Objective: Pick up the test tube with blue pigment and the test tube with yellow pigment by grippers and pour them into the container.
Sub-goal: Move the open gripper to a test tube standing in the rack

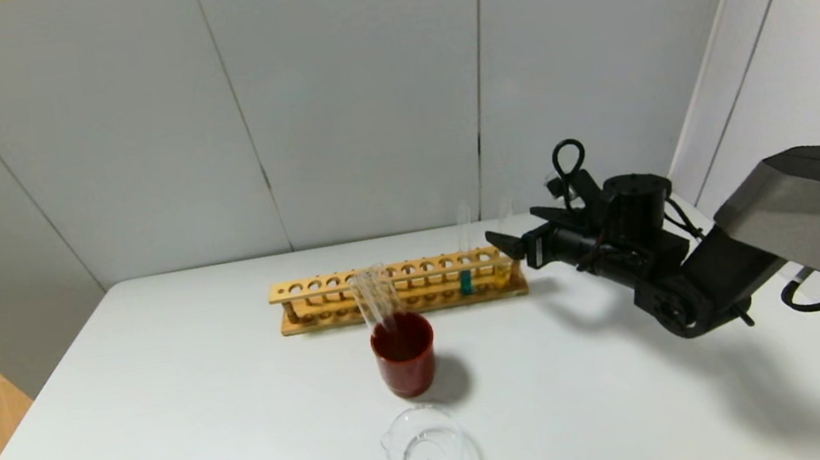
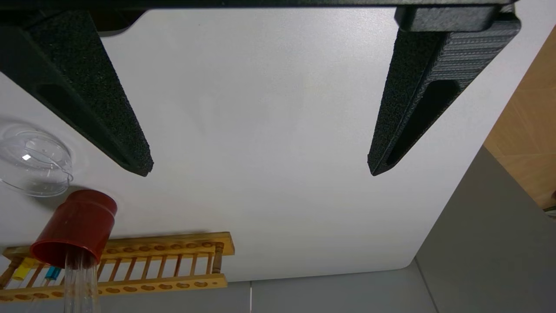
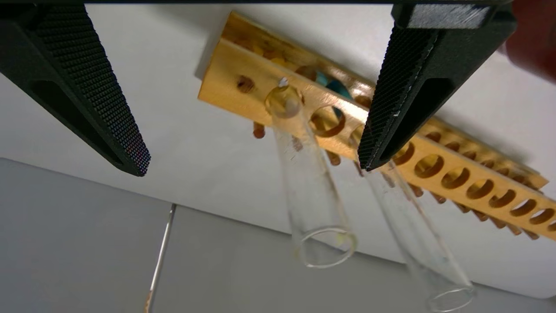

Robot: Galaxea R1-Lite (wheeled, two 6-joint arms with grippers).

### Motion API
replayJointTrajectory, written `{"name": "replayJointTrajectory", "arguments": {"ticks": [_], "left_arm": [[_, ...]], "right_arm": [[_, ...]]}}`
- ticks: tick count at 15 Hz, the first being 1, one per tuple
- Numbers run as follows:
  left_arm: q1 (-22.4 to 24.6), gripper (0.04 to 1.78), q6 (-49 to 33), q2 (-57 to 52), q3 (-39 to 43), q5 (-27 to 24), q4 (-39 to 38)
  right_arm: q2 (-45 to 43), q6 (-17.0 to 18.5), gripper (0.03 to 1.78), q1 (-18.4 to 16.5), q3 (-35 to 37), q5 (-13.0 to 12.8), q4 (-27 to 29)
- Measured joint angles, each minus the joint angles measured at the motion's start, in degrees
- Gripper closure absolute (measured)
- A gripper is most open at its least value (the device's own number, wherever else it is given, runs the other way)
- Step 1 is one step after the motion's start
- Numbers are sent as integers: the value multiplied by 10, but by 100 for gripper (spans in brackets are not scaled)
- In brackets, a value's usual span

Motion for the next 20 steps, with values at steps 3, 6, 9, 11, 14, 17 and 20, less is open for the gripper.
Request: {"name": "replayJointTrajectory", "arguments": {"ticks": [3,6,9,11,14,17,20], "left_arm": [[0,7,0,0,0,0,0],[0,7,0,0,0,0,0],[0,7,0,0,0,0,0],[0,7,0,0,0,0,0],[0,7,0,0,0,0,0],[0,7,0,0,0,0,0],[0,7,0,0,0,0,0]], "right_arm": [[9,-8,6,4,-5,0,-1],[14,-12,6,14,1,0,-5],[15,-19,6,22,10,1,-8],[16,-21,7,23,12,0,-7],[16,-21,26,23,12,-1,-7],[16,-22,67,23,9,-2,-7],[16,-20,123,23,4,-3,-8]]}}
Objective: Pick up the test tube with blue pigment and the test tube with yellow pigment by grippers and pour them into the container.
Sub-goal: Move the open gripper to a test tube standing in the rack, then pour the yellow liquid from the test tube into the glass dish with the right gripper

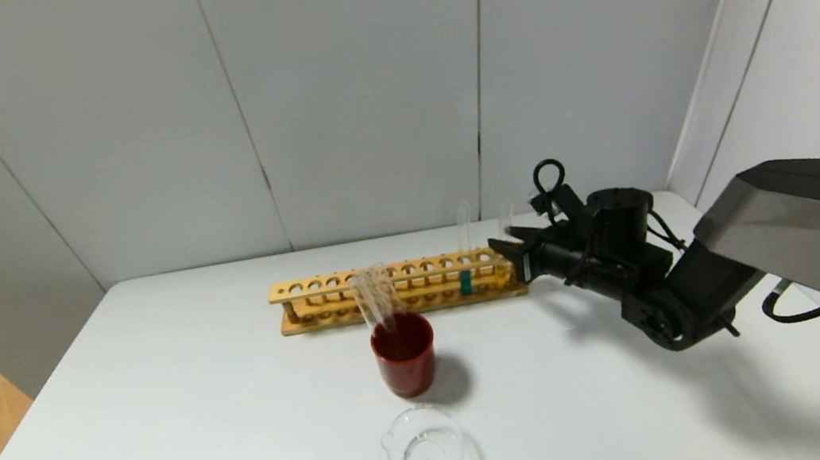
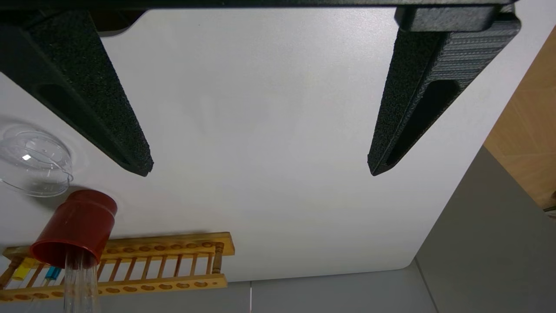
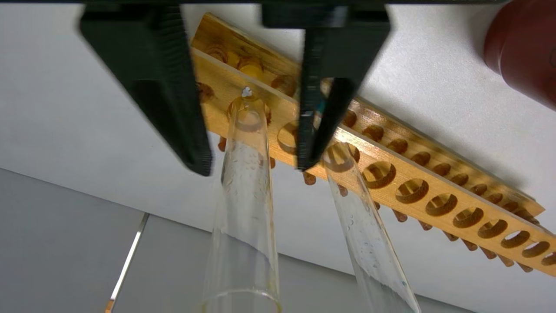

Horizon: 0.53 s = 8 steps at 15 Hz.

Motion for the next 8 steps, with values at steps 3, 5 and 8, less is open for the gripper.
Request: {"name": "replayJointTrajectory", "arguments": {"ticks": [3,5,8], "left_arm": [[0,7,0,0,0,0,0],[0,7,0,0,0,0,0],[0,7,0,0,0,0,0]], "right_arm": [[-2,0,149,-1,-5,0,0],[-3,0,149,-1,-6,0,0],[-3,0,149,-1,-6,0,0]]}}
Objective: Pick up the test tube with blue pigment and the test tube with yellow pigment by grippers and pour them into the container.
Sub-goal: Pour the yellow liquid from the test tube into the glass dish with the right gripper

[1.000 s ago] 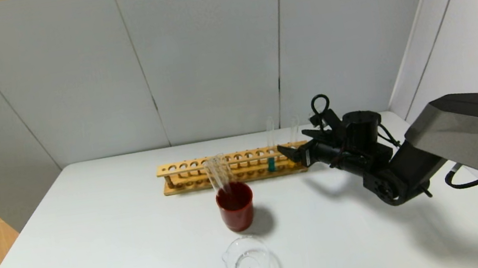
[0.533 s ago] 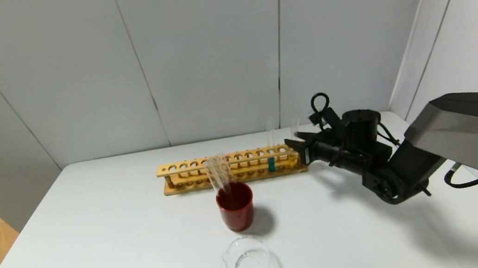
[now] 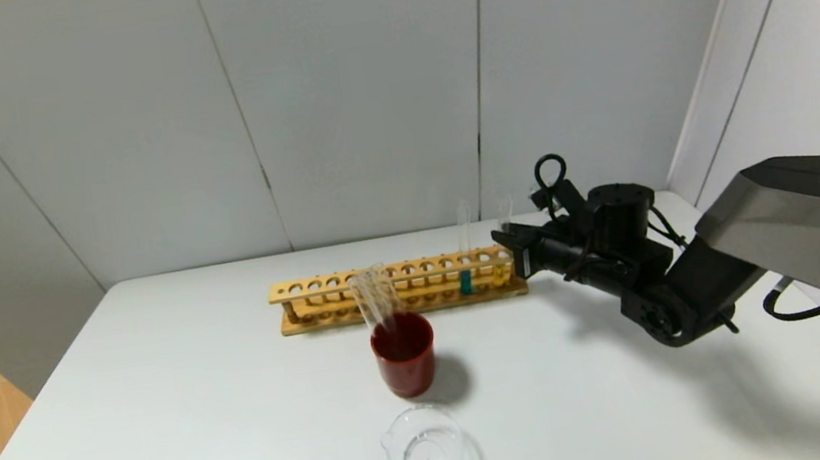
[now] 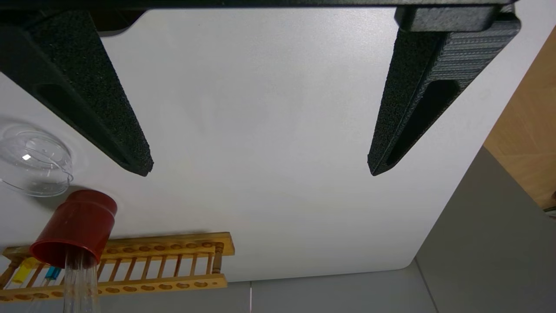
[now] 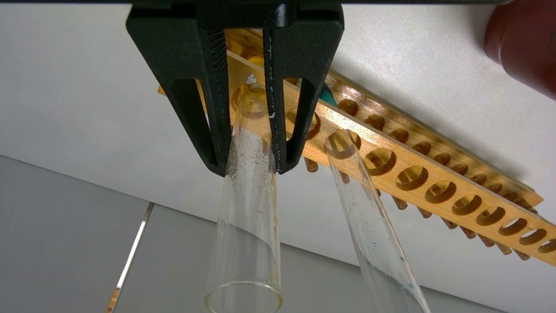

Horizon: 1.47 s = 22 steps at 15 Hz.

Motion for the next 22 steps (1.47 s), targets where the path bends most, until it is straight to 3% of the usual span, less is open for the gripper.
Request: {"name": "replayJointTrajectory", "arguments": {"ticks": [6,15,18,22], "left_arm": [[0,7,0,0,0,0,0],[0,7,0,0,0,0,0],[0,7,0,0,0,0,0],[0,7,0,0,0,0,0]], "right_arm": [[-30,5,149,-7,-28,-5,15],[-203,19,149,-9,-59,-13,143],[-288,16,149,-9,-20,-35,190],[-425,-9,149,-9,92,-67,253]]}}
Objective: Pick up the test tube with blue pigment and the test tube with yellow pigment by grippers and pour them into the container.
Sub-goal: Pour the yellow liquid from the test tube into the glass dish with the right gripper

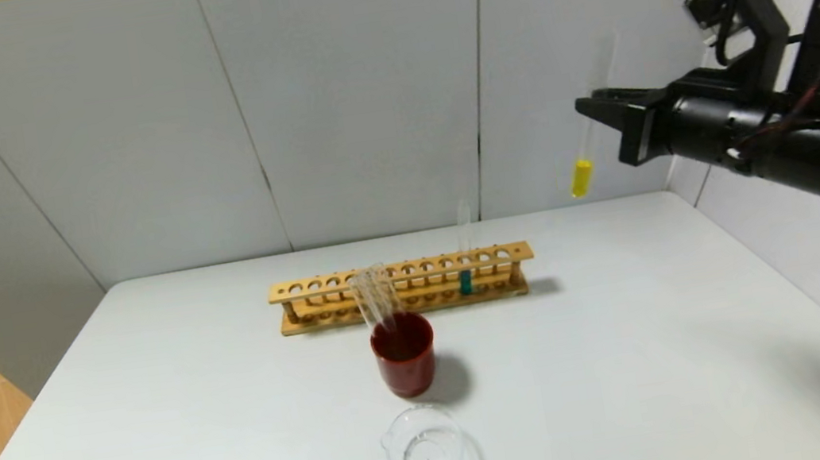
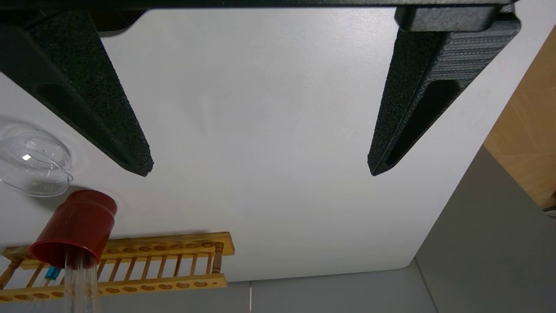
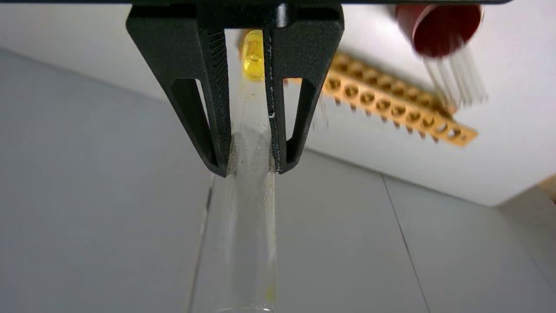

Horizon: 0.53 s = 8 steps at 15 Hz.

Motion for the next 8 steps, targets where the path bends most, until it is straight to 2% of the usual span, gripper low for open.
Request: {"name": "replayJointTrajectory", "arguments": {"ticks": [3,4,8], "left_arm": [[0,7,0,0,0,0,0],[0,7,0,0,0,0,0],[0,7,0,0,0,0,0]], "right_arm": [[-93,-22,149,0,97,-39,10],[-121,-25,149,0,123,-45,12],[-217,-49,149,8,227,-46,13]]}}
